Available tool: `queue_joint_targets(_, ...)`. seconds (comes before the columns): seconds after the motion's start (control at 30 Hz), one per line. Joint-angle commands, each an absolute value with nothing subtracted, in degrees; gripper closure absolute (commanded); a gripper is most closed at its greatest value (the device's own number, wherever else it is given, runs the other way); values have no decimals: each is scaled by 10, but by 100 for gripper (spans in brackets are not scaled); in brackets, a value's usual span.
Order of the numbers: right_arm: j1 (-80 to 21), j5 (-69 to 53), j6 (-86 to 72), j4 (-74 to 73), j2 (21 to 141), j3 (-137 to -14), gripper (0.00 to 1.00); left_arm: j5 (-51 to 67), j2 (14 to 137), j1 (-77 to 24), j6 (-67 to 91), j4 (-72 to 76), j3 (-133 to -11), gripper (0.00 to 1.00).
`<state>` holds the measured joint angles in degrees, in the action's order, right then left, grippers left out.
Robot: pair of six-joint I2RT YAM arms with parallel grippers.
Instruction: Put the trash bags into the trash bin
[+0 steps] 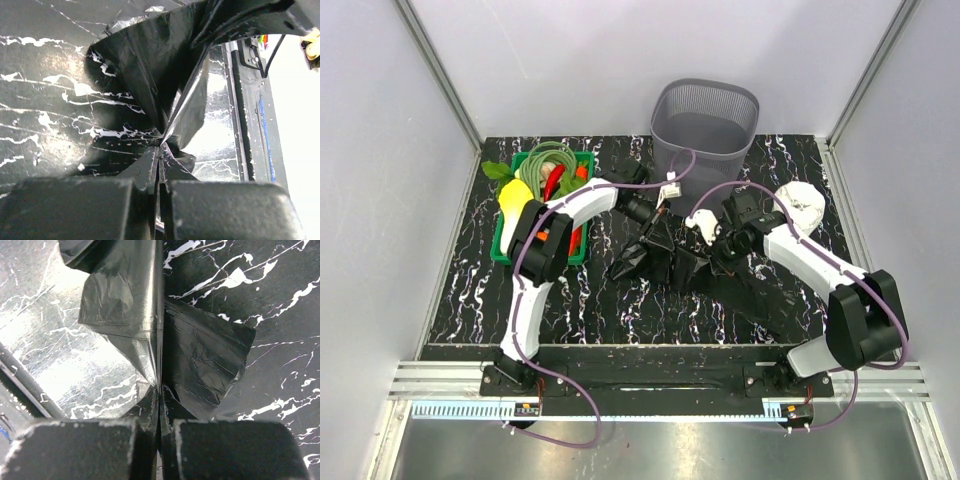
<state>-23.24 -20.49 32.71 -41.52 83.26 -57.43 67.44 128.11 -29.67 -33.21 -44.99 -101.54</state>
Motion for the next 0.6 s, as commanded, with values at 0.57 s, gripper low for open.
queue_joint_targets(0.57,-194,-152,308,-404,878,-528,100,607,1161,-239,-272,-331,-911,100)
